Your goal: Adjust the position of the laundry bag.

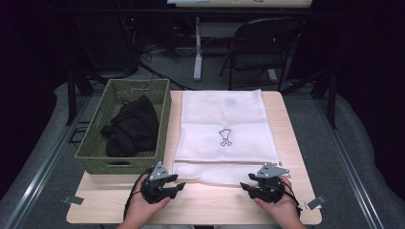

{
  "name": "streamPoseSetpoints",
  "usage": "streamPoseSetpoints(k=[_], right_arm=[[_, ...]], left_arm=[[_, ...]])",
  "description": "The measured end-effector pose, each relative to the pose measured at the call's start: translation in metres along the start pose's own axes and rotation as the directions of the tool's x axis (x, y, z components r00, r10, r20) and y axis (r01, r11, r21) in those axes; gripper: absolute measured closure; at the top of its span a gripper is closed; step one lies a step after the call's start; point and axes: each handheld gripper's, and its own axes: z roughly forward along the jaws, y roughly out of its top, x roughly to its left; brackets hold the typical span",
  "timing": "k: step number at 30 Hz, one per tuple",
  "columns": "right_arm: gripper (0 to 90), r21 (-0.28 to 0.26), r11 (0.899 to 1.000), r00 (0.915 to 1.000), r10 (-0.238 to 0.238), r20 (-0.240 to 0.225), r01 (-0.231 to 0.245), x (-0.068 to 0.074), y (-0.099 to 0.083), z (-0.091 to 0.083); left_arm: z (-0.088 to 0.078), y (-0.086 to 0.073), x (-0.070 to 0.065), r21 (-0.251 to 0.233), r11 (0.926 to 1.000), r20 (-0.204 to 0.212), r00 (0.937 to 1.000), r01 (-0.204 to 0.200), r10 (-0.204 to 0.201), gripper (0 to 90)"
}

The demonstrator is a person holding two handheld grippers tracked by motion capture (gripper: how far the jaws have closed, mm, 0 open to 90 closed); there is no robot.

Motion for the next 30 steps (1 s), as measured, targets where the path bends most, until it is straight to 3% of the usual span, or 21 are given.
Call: streamPoseSetpoints(k=[11, 25, 30], right_arm=[[50.6, 0.015, 0.998, 0.9980, -0.064, 0.003, 0.064, 0.0065, 0.0005, 0.0020], [48.9, 0.016, 0.998, 0.9986, -0.053, 0.008, 0.053, 0.0039, -0.0009, 0.0013], [48.8, 0.017, 0.998, 0.9984, -0.055, 0.008, 0.055, 0.0039, -0.0009, 0.0012]], left_arm=[[0.0030, -0.0019, 0.0041, 0.000, 1.0000, -0.011, 0.9999, 0.006, -0.006, 55.5], [0.0036, -0.0010, 0.0027, 0.010, 0.9999, -0.011, 0.9999, 0.012, -0.012, 55.2], [0.0046, 0.0000, 0.0021, 0.007, 1.0000, -0.015, 0.9999, -0.005, 0.005, 55.3]])
